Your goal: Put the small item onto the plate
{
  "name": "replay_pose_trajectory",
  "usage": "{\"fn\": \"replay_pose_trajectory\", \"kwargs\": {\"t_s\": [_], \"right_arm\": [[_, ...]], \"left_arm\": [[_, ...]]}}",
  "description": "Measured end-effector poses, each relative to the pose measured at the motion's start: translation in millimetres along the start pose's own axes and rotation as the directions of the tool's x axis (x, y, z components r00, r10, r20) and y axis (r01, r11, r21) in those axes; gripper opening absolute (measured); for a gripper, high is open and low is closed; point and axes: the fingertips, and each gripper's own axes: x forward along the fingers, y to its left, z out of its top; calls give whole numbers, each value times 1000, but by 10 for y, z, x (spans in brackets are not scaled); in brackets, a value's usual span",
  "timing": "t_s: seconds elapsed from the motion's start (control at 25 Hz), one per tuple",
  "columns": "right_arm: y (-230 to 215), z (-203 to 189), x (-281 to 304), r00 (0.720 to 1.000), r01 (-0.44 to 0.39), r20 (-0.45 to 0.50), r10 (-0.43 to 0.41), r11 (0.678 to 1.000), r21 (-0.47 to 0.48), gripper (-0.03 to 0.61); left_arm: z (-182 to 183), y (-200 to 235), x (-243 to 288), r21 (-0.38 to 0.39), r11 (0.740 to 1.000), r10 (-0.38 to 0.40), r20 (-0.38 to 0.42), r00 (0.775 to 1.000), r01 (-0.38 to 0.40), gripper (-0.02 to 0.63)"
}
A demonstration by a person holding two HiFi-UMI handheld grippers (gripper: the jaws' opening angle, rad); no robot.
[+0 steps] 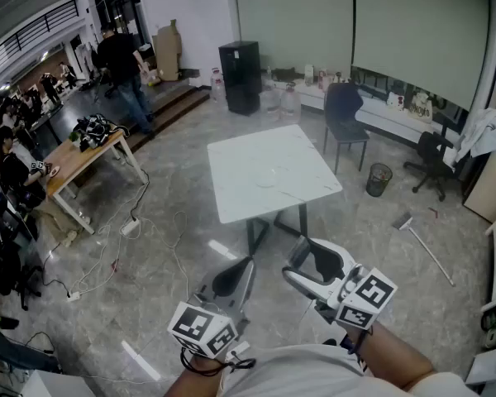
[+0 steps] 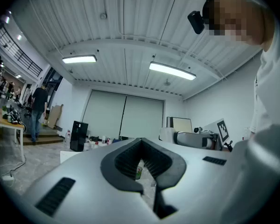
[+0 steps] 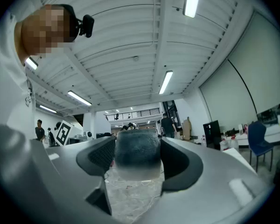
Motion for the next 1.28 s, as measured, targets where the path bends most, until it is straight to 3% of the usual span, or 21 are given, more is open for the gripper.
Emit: {"fn": "replay_pose_trajectory", "kwargs": {"t_s": [0.76, 1.0, 1.28], "right_arm": [[-114, -30, 67, 1000, 29, -5, -29, 999, -36, 295], [-571, -106, 55, 999, 33, -28, -34, 999, -21, 295], [-1451, -129, 171, 999, 10, -39, -9, 1000, 8, 295]], "left_arm": [[-201, 181, 119, -33, 999, 2, -18, 1000, -2, 5], [-339, 280, 501, -33, 999, 18, -32, 999, -20, 5], [-379, 562, 1193, -18, 997, 69, -36, 997, -70, 5]]}}
